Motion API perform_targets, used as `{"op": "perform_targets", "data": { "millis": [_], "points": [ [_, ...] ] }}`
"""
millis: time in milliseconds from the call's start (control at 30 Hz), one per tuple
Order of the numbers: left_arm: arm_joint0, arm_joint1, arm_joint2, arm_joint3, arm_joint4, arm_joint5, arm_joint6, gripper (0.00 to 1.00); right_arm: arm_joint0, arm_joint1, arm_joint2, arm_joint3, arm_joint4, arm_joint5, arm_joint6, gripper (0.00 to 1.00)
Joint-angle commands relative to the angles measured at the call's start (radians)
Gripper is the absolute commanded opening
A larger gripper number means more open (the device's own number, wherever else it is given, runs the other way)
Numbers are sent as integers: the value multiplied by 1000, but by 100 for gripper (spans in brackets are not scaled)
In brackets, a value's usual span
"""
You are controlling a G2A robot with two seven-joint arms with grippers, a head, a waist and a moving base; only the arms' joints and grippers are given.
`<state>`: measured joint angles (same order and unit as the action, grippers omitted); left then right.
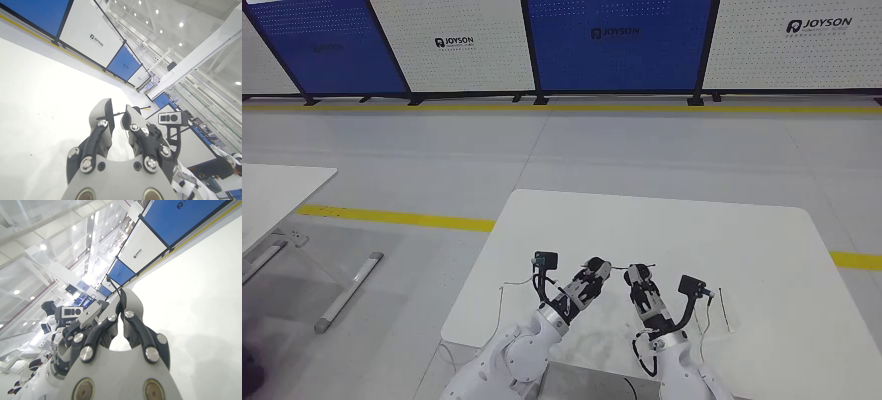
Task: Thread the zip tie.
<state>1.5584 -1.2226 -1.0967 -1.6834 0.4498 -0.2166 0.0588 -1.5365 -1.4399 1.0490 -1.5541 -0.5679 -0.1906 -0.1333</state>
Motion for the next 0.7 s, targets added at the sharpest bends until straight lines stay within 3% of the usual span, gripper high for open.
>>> {"op": "perform_targets", "data": {
  "millis": [0, 100, 133, 667],
  "points": [
    [0, 0, 0, 0, 1, 0, -1, 9, 0, 0, -2, 0, 0, 0, -1, 0],
    [0, 0, 1, 1, 0, -1, -2, 6, 1, -1, -4, 1, -1, 0, -4, 0],
    [0, 0, 1, 1, -1, -1, -2, 0, 1, -1, -5, 1, -1, -1, -5, 0],
    [0, -1, 2, 1, -22, -18, 3, 0, 9, -3, -13, 5, -8, 5, -4, 0]
  ]
}}
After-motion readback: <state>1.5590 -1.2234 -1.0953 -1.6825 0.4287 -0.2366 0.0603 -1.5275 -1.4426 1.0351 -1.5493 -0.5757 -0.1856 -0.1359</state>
